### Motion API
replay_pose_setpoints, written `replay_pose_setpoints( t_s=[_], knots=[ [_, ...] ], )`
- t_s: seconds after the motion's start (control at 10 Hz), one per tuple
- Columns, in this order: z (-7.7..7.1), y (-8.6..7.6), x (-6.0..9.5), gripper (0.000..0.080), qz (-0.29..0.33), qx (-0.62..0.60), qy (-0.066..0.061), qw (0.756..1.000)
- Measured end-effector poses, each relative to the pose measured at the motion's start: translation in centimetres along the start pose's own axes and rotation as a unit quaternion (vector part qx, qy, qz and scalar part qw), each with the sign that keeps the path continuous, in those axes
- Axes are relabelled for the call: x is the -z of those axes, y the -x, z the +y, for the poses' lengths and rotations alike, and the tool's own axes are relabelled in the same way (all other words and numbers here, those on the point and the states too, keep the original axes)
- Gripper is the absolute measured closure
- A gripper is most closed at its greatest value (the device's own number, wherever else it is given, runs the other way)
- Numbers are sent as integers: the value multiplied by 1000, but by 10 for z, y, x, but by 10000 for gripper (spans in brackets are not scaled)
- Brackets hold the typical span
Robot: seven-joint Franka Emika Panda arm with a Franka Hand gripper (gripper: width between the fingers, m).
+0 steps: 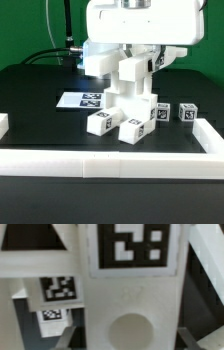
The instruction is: Assemble chair
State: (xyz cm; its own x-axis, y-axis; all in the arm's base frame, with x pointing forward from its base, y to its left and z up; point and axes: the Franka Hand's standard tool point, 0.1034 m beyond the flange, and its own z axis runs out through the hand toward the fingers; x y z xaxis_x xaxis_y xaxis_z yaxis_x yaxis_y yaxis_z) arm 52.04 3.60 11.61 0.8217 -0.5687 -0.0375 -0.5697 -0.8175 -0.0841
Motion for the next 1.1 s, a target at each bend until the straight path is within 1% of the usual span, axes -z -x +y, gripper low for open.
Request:
replay_pose_setpoints(
  t_s=[0.5,0.7,0.9,1.0,1.1],
  knots=[
    [-2,0,0,515,3,2,-1,1000],
    [-7,5,-5,515,4,5,7,1000],
    [-14,11,-6,515,8,15,15,1000],
    [-12,10,-7,515,8,14,15,1000],
    [-9,7,-10,515,8,19,10,1000]
  ],
)
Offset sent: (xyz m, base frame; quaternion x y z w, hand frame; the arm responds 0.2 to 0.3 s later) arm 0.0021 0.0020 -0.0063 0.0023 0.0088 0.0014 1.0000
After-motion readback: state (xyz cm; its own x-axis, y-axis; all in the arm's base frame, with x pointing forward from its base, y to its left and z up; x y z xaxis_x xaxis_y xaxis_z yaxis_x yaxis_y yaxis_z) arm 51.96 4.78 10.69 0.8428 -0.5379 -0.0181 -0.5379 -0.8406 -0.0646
